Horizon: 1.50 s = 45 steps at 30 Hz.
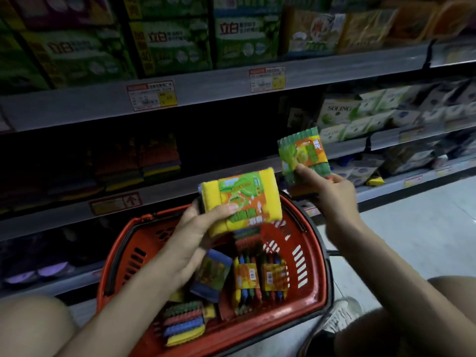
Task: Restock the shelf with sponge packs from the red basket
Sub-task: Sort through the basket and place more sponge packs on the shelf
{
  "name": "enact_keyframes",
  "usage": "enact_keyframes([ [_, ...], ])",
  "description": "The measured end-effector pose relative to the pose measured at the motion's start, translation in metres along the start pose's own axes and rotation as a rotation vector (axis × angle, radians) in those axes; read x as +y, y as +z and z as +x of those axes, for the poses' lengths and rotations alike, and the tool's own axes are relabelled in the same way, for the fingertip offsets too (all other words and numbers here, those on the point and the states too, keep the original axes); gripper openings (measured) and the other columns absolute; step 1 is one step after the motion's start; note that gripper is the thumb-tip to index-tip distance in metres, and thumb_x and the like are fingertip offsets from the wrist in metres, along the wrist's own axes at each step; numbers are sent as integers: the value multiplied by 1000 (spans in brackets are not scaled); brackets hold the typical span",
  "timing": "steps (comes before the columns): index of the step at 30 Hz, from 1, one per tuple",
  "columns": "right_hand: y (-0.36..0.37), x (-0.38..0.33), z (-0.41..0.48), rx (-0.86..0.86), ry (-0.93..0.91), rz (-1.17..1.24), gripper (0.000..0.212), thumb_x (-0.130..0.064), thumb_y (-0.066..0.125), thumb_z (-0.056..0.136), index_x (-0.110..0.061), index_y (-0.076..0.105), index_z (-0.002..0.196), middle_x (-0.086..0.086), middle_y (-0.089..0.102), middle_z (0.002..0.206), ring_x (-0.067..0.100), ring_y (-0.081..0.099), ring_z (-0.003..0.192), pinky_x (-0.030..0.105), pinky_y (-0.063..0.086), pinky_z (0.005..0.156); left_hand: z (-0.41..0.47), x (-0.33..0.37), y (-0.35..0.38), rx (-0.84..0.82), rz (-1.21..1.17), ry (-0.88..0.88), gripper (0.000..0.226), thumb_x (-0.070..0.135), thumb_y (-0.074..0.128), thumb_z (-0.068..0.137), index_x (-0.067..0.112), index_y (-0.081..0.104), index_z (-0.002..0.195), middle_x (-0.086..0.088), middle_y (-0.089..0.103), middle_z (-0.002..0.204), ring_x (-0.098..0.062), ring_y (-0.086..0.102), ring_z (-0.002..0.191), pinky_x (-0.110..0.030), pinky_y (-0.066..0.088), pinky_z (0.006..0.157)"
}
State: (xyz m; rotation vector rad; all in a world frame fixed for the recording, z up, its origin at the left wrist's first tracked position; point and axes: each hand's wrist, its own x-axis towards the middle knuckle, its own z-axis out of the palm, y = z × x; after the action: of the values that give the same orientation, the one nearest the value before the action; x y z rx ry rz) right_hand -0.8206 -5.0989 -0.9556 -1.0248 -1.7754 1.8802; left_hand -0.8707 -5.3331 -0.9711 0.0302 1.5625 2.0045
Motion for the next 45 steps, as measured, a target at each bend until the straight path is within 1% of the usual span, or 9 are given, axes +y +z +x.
enact_keyframes([
  [4, -21, -16, -3, -14, -241, -285, 80, -27, 90, 76, -19, 44, 141, -6, 58, 118, 11, 62, 99, 27, 51, 84, 9, 4, -8, 132, -226, -56, 61, 12, 87, 64, 9, 71, 122, -12, 77, 114, -23, 75, 100, -30, 59, 83],
  [6, -27, -19, -7, -101, -301, -309, 78, -25, 91, 72, -25, 44, 135, -10, 58, 109, 6, 63, 93, 21, 52, 72, 13, 5, -8, 161, -298, -72, 64, 10, 89, 61, 7, 70, 122, -12, 78, 112, -22, 76, 96, -27, 60, 73],
  [11, -28, -9, -8, -227, -289, -321, 76, -39, 86, 71, -29, 50, 137, -11, 61, 116, 7, 65, 102, 23, 54, 75, 18, 5, -3, 248, -334, -19, 99, 16, 96, 49, 14, 56, 139, -10, 77, 116, -28, 74, 107, -41, 58, 88],
  [17, -22, 6, -3, -325, -511, -626, 73, -28, 83, 81, -28, 51, 146, -8, 53, 124, 2, 57, 108, 29, 55, 87, 20, 7, -5, 266, -361, 11, 60, 24, 84, 70, 13, 68, 126, -12, 76, 117, -28, 73, 109, -42, 58, 88],
  [22, -7, 6, -14, -447, -676, -865, 78, -57, 61, 69, -28, 57, 141, -16, 56, 125, 5, 60, 107, 29, 58, 83, 25, 10, -9, 260, -429, 6, 36, 27, 71, 92, 14, 64, 125, -10, 77, 115, -27, 71, 111, -46, 55, 99],
  [32, 39, 18, -13, -481, -687, -953, 55, -79, 47, 88, -36, 77, 107, -22, 72, 108, -3, 65, 93, 31, 60, 77, 36, 12, -2, 259, -404, 19, 20, 26, 67, 96, 18, 65, 114, -10, 74, 116, -26, 69, 112, -46, 53, 101],
  [35, 47, 20, -10, -430, -696, -906, 35, -64, 57, 93, -43, 74, 114, -23, 75, 103, -5, 67, 89, 26, 60, 74, 39, 10, -4, 298, -334, 45, 23, 29, 71, 93, 20, 69, 114, -5, 77, 113, -22, 70, 111, -40, 52, 99],
  [39, 57, 19, -11, -439, -705, -814, 46, -61, 63, 90, -43, 63, 132, -22, 73, 107, -4, 68, 94, 22, 59, 79, 43, 10, -5, 302, -365, 65, 27, 25, 72, 93, 12, 71, 116, -8, 78, 113, -20, 73, 110, -36, 55, 92],
  [45, 77, 32, -10, -317, -678, -689, 42, -65, 66, 86, -37, 75, 116, -22, 75, 105, -9, 67, 91, 21, 59, 79, 46, 1, -4, 490, -203, 143, 45, 35, 80, 86, 19, 59, 122, -7, 74, 117, -21, 73, 107, -40, 56, 92],
])
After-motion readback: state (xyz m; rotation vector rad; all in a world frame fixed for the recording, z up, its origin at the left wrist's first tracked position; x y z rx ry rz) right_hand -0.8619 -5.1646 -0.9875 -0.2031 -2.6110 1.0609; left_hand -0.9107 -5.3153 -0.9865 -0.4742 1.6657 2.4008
